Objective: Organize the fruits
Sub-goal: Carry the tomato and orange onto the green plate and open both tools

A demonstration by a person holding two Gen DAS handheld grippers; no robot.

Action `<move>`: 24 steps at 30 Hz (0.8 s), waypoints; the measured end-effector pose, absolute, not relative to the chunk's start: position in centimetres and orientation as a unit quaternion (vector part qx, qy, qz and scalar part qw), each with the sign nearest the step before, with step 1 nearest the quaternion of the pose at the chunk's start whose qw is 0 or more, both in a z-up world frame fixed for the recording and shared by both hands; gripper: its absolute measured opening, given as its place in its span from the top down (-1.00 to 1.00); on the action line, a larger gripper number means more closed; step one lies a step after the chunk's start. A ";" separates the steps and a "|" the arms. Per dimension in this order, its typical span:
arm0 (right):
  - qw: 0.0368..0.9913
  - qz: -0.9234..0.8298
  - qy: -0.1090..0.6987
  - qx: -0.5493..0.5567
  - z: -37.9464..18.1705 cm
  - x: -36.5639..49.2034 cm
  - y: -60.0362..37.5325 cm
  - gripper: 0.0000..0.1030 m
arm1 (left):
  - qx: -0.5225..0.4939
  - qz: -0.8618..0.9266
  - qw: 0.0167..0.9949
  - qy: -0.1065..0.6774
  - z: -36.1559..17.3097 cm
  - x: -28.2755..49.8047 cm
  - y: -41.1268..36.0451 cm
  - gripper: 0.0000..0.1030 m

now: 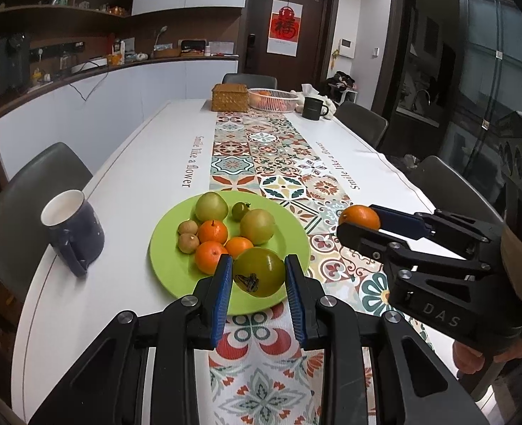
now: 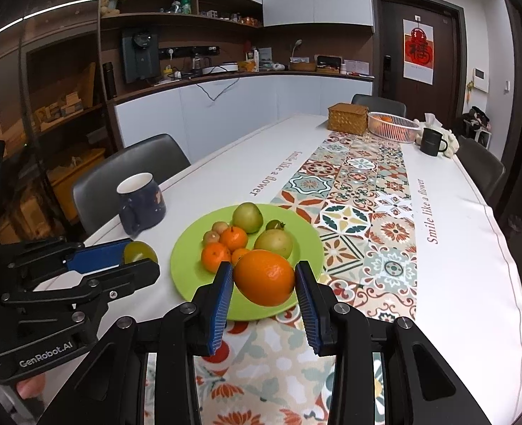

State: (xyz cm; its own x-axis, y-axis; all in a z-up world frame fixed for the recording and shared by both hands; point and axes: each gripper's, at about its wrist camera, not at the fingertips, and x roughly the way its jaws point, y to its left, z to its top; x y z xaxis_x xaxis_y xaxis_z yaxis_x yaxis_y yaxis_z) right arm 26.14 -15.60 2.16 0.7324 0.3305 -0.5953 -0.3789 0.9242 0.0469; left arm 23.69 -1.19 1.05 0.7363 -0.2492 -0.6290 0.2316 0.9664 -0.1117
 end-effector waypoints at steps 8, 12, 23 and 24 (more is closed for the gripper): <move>0.920 0.193 0.340 -0.038 0.4 29.7 -14.8 0.28 | 0.002 -0.124 0.927 0.355 -0.2 26.5 -1.1 0.42; 0.914 0.193 0.354 -0.035 -0.8 31.0 -14.5 0.28 | 0.002 -0.122 0.921 0.369 -1.4 27.9 -1.0 0.42; 0.900 0.190 0.390 -0.029 -4.3 34.1 -14.1 0.28 | 0.006 -0.126 0.905 0.406 -5.0 30.6 -1.3 0.42; 0.899 0.190 0.393 -0.028 -4.5 34.3 -14.1 0.28 | 0.008 -0.127 0.904 0.408 -5.2 30.8 -1.4 0.42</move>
State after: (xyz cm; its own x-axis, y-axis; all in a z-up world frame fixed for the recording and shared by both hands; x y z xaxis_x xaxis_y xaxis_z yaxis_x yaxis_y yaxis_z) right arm 34.34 -14.12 -4.48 0.6191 0.3196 -0.7173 -0.3638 0.9263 0.0987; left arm 30.77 -1.37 -5.18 0.6355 -0.2223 -0.7394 0.2356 0.9678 -0.0885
